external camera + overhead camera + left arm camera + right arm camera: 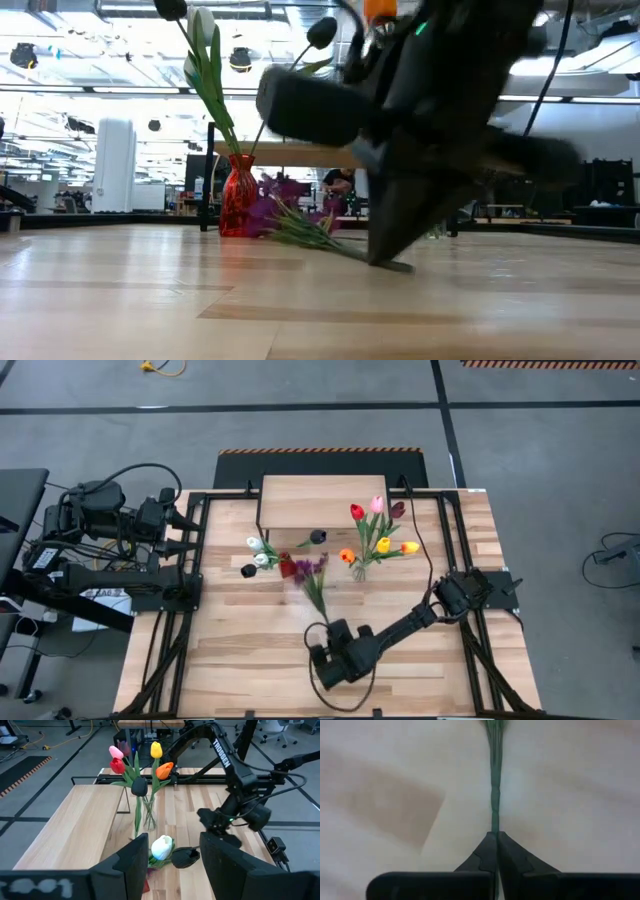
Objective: Pick and place flowers into a vace then onto a shelf
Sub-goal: Put the purple flowers into the red vase
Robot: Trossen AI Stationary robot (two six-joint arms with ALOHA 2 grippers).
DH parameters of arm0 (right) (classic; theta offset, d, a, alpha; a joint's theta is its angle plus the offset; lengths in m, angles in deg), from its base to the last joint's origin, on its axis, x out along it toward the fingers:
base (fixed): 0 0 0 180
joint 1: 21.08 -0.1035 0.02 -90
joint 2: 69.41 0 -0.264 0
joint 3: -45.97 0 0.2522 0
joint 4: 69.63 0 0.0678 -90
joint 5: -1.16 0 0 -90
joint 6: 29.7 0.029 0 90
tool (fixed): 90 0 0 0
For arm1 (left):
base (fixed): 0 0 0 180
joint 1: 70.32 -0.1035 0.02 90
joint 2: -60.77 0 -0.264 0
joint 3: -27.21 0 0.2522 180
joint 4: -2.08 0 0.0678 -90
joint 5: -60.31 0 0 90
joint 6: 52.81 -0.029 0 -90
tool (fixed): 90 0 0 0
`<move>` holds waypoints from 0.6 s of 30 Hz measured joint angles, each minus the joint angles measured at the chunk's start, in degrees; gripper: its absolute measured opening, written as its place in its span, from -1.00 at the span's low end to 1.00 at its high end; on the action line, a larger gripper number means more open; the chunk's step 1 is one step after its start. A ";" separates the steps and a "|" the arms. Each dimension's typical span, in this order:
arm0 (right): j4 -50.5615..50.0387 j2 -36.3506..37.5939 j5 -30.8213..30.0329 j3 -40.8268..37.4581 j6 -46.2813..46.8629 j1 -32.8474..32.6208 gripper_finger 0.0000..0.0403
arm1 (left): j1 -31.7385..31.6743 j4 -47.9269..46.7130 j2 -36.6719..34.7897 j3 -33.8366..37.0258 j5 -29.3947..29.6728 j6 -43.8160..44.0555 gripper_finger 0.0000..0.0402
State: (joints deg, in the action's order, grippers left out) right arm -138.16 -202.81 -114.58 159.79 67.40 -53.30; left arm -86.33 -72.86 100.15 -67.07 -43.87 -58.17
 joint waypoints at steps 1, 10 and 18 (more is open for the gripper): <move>-0.13 0.00 1.01 0.47 -0.01 -0.61 -0.99 | 0.02 -0.01 0.00 0.00 0.00 0.02 -0.17; -0.56 0.02 7.16 2.77 3.09 -5.78 -0.99 | 0.02 0.19 0.00 0.00 0.00 -0.42 -0.17; -0.61 0.00 6.81 2.93 4.77 -8.86 -0.99 | 0.01 1.11 0.00 0.00 0.00 -1.08 -0.17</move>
State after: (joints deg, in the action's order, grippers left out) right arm -138.77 -202.81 -107.78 162.72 72.17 -62.16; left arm -86.32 -71.75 100.15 -67.07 -43.87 -59.25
